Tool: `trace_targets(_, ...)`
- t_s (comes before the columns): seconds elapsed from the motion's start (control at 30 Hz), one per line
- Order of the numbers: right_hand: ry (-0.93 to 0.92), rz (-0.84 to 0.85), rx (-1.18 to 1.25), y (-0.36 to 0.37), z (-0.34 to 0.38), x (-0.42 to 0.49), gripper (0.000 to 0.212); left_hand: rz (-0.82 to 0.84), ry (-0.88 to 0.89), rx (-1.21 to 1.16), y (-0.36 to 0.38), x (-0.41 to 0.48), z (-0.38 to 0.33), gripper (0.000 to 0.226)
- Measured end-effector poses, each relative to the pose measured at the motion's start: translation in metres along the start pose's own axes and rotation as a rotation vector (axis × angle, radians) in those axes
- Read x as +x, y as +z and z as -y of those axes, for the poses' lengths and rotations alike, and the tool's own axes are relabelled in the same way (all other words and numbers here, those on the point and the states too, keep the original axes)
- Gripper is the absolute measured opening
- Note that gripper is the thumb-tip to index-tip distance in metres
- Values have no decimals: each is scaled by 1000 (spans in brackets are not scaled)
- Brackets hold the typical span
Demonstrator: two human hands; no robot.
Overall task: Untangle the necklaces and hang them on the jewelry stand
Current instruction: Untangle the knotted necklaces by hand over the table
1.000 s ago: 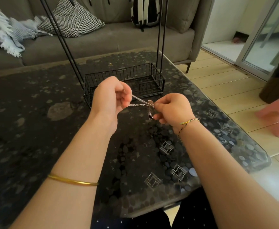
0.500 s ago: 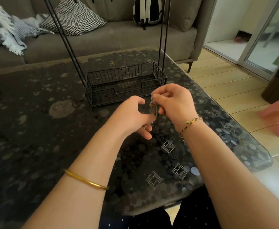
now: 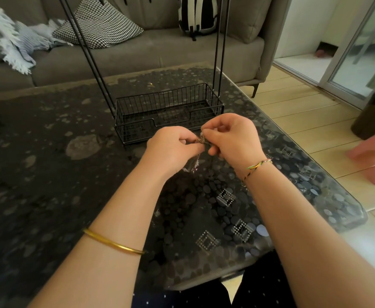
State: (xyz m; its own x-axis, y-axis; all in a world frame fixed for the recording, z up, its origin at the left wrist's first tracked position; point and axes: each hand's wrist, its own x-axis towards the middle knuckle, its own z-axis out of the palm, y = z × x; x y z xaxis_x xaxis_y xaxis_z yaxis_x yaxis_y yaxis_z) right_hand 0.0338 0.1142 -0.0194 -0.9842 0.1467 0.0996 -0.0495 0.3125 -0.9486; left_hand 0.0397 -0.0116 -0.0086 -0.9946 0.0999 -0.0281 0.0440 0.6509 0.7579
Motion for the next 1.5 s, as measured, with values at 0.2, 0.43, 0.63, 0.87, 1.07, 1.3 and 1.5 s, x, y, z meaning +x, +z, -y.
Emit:
trace_targets(0.2,14,0,0,1,0,0,15,-27,42,-49,1,3,3,11)
trace_targets(0.43,41,10,21,2,1,-1,12,-26,-66,-268,1,6,2,5)
trace_targets(0.63,95,3,44,2,1,-1,13,-72,-120,-329,-3,6,3,7)
trace_targets(0.87,205,10,124,2,1,-1,16,-151,-162,-341,-8,7,4,11)
trace_targets(1.07,322,-1,274,2,2,-1,18,-143,-248,-495,-10,9,6,10)
trace_targets(1.3,375,69,266,3,3,0,21,-207,-230,-538,-9,10,3,9)
trace_targets(1.5,294,5,232,0,5,0,20,-227,-151,-292,-8,11,5,17)
